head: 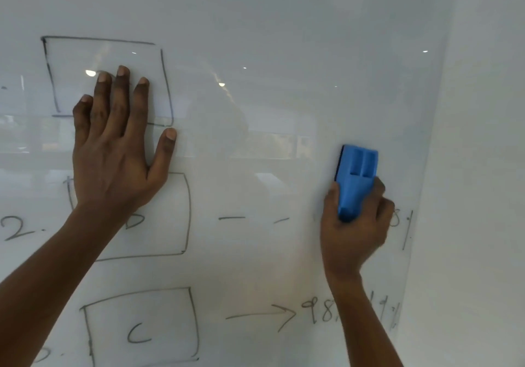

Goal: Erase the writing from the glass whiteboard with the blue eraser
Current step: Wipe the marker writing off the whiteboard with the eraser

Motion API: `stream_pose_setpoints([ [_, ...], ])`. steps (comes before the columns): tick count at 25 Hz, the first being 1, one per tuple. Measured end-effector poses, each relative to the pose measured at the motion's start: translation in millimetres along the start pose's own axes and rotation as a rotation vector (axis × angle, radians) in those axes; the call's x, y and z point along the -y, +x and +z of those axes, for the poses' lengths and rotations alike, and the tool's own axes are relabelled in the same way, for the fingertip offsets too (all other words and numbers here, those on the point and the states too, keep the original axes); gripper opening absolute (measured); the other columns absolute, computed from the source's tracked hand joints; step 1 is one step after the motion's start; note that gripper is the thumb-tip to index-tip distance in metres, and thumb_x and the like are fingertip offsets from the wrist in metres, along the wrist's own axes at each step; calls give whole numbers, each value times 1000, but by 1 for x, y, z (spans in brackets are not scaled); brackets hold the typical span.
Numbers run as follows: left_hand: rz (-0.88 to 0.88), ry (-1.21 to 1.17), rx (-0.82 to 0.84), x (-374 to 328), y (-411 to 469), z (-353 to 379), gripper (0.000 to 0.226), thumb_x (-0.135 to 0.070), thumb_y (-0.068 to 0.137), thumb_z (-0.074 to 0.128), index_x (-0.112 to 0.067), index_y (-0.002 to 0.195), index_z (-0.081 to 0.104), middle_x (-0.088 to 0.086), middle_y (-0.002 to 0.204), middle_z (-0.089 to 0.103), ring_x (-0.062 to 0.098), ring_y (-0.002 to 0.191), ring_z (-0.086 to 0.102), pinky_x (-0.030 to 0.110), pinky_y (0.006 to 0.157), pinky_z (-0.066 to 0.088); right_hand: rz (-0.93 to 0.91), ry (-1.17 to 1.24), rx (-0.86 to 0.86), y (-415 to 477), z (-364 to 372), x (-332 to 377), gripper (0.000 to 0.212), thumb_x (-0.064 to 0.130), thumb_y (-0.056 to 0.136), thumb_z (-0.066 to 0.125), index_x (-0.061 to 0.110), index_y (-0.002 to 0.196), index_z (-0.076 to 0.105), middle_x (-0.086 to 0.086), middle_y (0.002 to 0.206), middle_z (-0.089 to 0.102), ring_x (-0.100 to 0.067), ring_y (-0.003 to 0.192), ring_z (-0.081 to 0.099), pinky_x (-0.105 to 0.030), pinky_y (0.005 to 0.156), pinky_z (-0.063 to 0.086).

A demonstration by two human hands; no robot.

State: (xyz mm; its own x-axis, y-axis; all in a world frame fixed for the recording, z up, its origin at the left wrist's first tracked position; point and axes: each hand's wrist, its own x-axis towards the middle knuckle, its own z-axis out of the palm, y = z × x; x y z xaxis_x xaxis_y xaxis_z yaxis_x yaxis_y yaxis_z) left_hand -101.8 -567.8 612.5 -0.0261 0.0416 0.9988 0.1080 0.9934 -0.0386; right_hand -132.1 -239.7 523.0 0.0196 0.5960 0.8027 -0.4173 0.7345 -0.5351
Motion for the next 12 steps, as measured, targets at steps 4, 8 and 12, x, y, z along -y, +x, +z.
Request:
stream_pose_setpoints([
  [4, 3, -28, -21, 2, -1, 1, 72, -50, 111, 35, -11, 171, 22, 17, 178, 17, 36, 166, 12, 44, 133, 2, -341, 127, 168, -54, 5, 50, 68, 50, 98, 66, 9, 148, 44, -13, 109, 57, -23, 89, 57, -39, 70, 56],
  [8, 11, -46, -4, 3, -1, -1, 71, -47, 111, 37, -10, 170, 25, 19, 177, 19, 39, 166, 14, 51, 132, 10, -579, 46, 264, -98, -21, 2, 63, 50, 96, 69, 7, 138, 53, -11, 109, 55, -21, 88, 51, -38, 66, 53],
  [12, 8, -47, -9, 1, -1, 0, 72, -49, 111, 37, -11, 170, 24, 18, 178, 18, 40, 165, 14, 55, 132, 11, -16, -11, 68, -29, -22, -38, 68, 51, 97, 69, 6, 144, 50, -19, 105, 60, -24, 86, 56, -51, 63, 58],
])
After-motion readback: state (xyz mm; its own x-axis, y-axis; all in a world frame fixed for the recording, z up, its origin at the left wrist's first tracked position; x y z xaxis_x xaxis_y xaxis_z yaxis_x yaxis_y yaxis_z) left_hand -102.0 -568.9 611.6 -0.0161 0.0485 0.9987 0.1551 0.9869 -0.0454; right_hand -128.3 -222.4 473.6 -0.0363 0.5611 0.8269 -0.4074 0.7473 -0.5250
